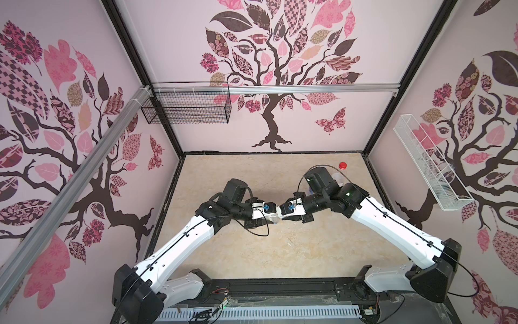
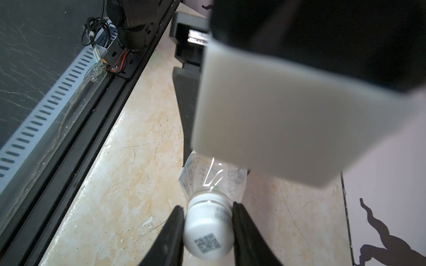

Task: Screw on the bottle caps
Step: Screw the bottle cap onto the plastic bottle.

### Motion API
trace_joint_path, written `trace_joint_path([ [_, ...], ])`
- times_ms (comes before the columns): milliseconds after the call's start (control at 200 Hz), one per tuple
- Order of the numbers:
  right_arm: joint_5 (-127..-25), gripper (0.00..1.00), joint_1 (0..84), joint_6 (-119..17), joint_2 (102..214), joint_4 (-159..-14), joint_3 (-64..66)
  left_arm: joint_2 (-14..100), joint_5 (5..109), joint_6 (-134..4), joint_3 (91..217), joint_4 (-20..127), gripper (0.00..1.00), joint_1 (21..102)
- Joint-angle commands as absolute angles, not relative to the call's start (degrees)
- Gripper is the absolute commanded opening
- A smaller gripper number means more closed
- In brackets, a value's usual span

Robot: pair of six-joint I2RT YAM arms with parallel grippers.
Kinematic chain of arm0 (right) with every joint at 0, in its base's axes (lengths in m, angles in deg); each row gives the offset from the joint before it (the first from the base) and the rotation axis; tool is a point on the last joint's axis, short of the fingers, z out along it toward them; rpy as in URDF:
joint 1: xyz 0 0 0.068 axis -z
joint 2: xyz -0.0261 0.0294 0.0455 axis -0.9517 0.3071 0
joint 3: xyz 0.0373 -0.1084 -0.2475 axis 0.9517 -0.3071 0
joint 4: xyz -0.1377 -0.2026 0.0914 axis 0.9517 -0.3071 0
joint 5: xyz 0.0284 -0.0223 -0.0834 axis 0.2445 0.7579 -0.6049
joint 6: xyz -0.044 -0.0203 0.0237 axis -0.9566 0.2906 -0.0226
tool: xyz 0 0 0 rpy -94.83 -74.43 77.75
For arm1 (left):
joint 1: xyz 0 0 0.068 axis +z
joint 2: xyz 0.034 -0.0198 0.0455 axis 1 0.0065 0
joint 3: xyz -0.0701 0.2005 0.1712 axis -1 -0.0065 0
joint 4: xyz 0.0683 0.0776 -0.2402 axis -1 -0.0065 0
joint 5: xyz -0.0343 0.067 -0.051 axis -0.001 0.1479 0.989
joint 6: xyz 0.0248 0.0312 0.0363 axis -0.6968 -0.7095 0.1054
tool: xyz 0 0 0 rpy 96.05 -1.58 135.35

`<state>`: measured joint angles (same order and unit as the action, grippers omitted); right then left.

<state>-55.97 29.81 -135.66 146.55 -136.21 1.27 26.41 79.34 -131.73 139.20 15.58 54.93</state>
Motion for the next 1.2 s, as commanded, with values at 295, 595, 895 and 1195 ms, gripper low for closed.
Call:
trace_joint_path([
  [295,-55.2,0.00,29.5,-102.0,150.5,-130.2,3.6,23.7,72.9,-129.7,138.0,24.7,0.30,54.1],
  [595,-66.6,0.00,29.7,-44.3,155.0,-128.1,9.6,20.2,52.7,-131.1,132.5,38.6,0.30,47.7],
  [895,-63.5,0.00,32.1,-4.6,153.8,-115.1,0.5,19.7,45.9,-132.6,128.9,43.9,0.30,46.3],
  [1195,-68.5,0.10,33.8,-7.2,148.9,-111.8,-0.7,20.8,43.6,-134.0,128.7,37.9,0.30,46.7],
])
